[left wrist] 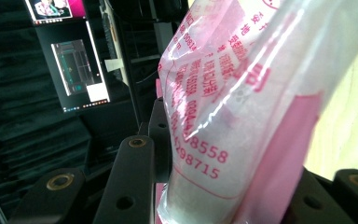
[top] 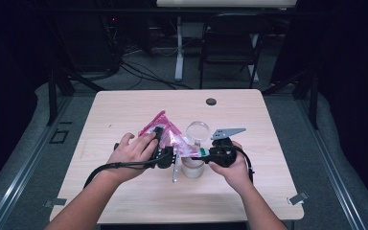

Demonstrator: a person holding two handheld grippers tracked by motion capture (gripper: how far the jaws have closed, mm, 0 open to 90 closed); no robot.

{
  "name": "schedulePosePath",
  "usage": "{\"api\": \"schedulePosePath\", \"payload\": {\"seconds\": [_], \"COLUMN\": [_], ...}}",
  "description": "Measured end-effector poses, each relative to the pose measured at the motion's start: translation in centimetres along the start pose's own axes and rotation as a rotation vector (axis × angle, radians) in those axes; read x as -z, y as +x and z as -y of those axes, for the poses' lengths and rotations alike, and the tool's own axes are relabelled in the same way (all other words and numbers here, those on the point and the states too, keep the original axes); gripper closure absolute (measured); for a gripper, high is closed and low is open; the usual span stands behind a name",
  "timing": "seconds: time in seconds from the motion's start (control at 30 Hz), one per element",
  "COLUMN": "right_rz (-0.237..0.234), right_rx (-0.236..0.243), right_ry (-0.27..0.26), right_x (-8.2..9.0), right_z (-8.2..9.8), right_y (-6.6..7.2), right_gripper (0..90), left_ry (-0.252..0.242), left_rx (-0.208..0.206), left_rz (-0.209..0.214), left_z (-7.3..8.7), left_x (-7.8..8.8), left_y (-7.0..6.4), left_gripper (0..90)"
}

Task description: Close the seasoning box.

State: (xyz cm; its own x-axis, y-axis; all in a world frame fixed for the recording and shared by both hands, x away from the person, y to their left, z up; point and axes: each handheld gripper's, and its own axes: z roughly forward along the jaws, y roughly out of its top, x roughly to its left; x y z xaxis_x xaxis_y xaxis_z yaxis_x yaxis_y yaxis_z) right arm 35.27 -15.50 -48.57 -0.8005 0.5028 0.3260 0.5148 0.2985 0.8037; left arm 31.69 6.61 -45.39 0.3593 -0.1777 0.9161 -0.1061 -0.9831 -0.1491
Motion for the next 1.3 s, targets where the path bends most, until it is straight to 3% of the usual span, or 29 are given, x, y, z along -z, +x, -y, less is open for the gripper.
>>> {"api": "schedulePosePath", "payload": {"seconds": [0.5,0.6,0.9,1.0,1.3], "right_rz": [0.008,0.009,0.012,0.011,0.019], "right_rx": [0.0,0.002,0.0,0.002,-0.003], "right_ry": [-0.003,-0.005,-0.012,-0.014,-0.023], "right_x": [0.0,0.1,0.1,0.2,0.2], "right_z": [0.0,0.0,0.0,-0.1,-0.1], "right_y": [0.0,0.1,0.0,0.0,0.1], "right_gripper": [90.0,90.0,90.0,90.0,90.0], "left_ry": [0.001,0.01,0.012,-0.003,-0.01], "left_rx": [0.048,0.07,0.083,0.13,0.164], "left_rz": [0.034,0.065,0.083,0.101,0.135], "left_z": [0.2,0.3,0.4,0.5,0.7], "left_x": [-0.1,-0.1,-0.2,-0.4,-0.4], "left_y": [-0.4,-0.5,-0.9,-1.2,-1.7], "left_gripper": [71.9,73.3,74.4,75.4,78.2]}}
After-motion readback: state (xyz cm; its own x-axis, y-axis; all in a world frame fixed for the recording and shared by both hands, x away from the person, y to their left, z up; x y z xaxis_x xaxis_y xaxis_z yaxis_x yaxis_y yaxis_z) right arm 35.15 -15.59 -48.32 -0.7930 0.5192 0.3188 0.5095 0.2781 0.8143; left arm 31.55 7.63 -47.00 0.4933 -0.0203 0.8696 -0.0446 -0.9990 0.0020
